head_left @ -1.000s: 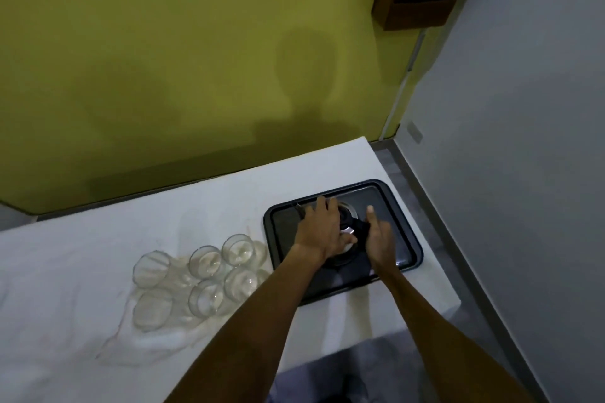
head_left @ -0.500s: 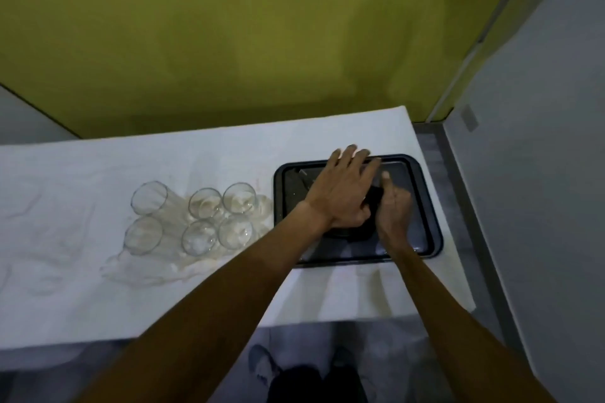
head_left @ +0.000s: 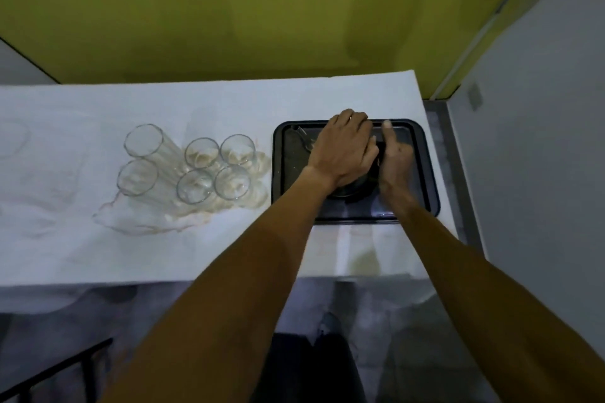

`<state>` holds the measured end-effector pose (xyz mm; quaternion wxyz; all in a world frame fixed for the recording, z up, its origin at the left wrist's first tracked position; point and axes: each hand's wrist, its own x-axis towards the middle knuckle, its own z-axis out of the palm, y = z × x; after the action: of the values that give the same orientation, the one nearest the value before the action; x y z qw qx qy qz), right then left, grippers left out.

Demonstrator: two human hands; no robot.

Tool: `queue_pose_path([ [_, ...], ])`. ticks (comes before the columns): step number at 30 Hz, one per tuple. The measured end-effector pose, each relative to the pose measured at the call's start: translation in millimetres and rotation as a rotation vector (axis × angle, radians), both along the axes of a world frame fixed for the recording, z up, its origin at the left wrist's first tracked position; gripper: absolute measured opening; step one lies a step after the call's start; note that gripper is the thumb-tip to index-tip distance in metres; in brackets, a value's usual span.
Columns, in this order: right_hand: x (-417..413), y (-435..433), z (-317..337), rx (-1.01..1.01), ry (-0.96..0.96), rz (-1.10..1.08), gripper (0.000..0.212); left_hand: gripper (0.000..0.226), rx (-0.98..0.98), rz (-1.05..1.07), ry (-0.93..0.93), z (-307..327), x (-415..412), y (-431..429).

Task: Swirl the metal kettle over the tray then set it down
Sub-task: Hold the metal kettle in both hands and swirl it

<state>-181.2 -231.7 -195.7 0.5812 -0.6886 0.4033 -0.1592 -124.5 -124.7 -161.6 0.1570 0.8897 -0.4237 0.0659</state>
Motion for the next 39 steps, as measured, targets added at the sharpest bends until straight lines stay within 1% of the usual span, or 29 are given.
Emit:
queue_pose_path([
  [3, 3.3, -2.7, 2.1, 0.006, -0.03, -0.008, 0.06, 0.038, -0.076, 0.108, 0.036, -0.4, -3.1, -2.7],
  [7, 9.4, -1.2, 15.6, -0.02, -0.069, 0.026, 0.041, 0.034, -0.189, 0.186, 0.033, -1.9, -3.8, 10.3],
  [10, 14.1, 4.3, 28.9, -0.067, -0.039, 0.073, 0.035, 0.032, -0.275, 0.209, 0.025, 5.2, -6.5, 21.2],
  [14, 21.1, 20.5, 40.7, -0.098, -0.031, 0.09, 0.035, 0.03, -0.356, 0.228, 0.015, 13.9, -2.9, 36.2],
  [17, 30.2, 33.9, 48.1, -0.142, -0.023, 0.104, 0.042, 0.03, -0.389, 0.258, -0.002, 18.6, 4.4, 49.9],
  [21, 40.9, 50.9, 60.7, -0.214, 0.001, 0.169, 0.033, 0.031, -0.446, 0.309, -0.014, 19.8, 10.3, 68.0],
  [23, 45.6, 55.7, 64.2, -0.237, 0.0, 0.185, 0.032, 0.031, -0.465, 0.327, -0.017, 20.6, 14.5, 72.7],
  [28, 54.2, 60.7, 69.8, -0.301, 0.051, 0.18, 0.04, 0.032, -0.528, 0.34, 0.016, 23.6, 18.7, 78.6],
  [39, 52.4, 54.5, 76.1, -0.378, 0.083, 0.177, 0.041, 0.035, -0.555, 0.371, 0.054, 22.4, 14.8, 72.8],
])
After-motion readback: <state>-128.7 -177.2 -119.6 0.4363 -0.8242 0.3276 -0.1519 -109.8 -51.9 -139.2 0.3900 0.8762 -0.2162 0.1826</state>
